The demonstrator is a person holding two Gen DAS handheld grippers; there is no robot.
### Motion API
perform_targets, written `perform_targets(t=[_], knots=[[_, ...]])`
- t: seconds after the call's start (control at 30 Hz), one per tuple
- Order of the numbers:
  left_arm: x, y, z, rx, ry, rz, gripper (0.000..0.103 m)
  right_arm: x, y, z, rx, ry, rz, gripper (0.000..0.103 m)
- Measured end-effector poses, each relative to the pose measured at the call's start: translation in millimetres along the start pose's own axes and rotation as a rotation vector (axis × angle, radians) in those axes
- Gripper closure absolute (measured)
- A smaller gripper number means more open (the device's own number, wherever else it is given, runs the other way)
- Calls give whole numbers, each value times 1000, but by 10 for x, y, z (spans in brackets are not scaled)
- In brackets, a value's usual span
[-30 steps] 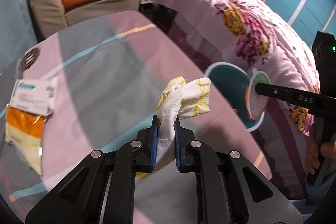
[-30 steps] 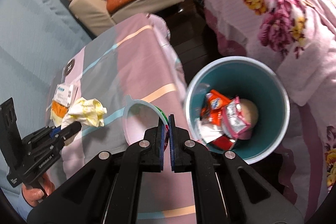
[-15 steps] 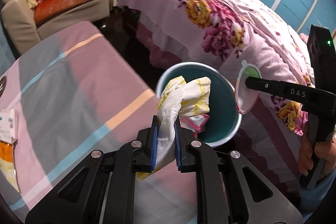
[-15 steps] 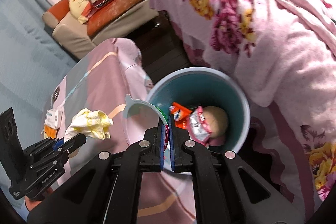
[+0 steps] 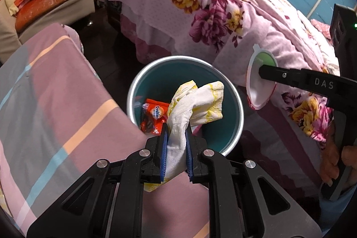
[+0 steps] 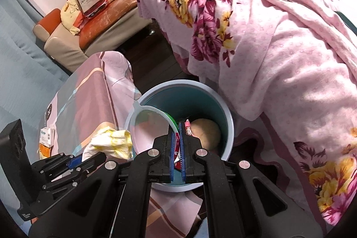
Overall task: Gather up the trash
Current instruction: 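Carry the bowl and yellow wrapper over the teal bin, then open both grippers to drop the bowl and wrapper into the bin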
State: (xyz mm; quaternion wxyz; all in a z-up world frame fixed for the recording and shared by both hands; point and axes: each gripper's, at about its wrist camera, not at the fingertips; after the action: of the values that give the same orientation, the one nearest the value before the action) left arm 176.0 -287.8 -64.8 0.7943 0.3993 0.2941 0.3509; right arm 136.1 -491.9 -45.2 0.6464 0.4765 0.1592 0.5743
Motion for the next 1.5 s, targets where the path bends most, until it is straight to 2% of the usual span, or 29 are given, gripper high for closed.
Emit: perform_targets(t=[0.23,0.3,0.33,0.4,0.43,0.47,0.57,0.7,0.77,1.33,1.5], knots=[[-26,-116,37,16,-1,-15,87,-41,-30,56,3,1,-7,99],[-33,-137,44,18,-2,-16,84,-37,-34,78,2,5,-10,99],[-33,-146,46,19,0,-17,79,-31,-34,83,2,6,-11,99],[-32,-162,52,15,2,-13,61,-16,-29,94,0,13,-16,99],[-32,-163,56,10,3,-8,42,-9,-25,97,-1,16,-18,99],[-26,-154,56,0,6,-1,31,-3,-22,95,-1,17,-20,99],[6,-140,65,-17,17,10,24,8,-30,94,2,21,-26,99],[60,-166,61,-4,18,31,20,15,-47,97,7,18,-33,99],[79,-158,51,-7,17,45,14,28,-59,98,11,22,-36,99],[380,-35,-76,-4,54,86,12,300,-274,91,57,73,-51,99],[501,-5,-105,-5,81,89,12,398,-371,79,83,85,-48,95]])
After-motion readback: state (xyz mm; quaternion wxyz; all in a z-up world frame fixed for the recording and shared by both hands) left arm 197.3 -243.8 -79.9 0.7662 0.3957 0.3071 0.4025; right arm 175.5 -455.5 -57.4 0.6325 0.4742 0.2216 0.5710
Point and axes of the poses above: each gripper's, at about its wrist camera, not at the fingertips, and y roughly against the way its jaws point, x to its left, z to its top, and after that the axes turned 3 degrees about -x, right-handed
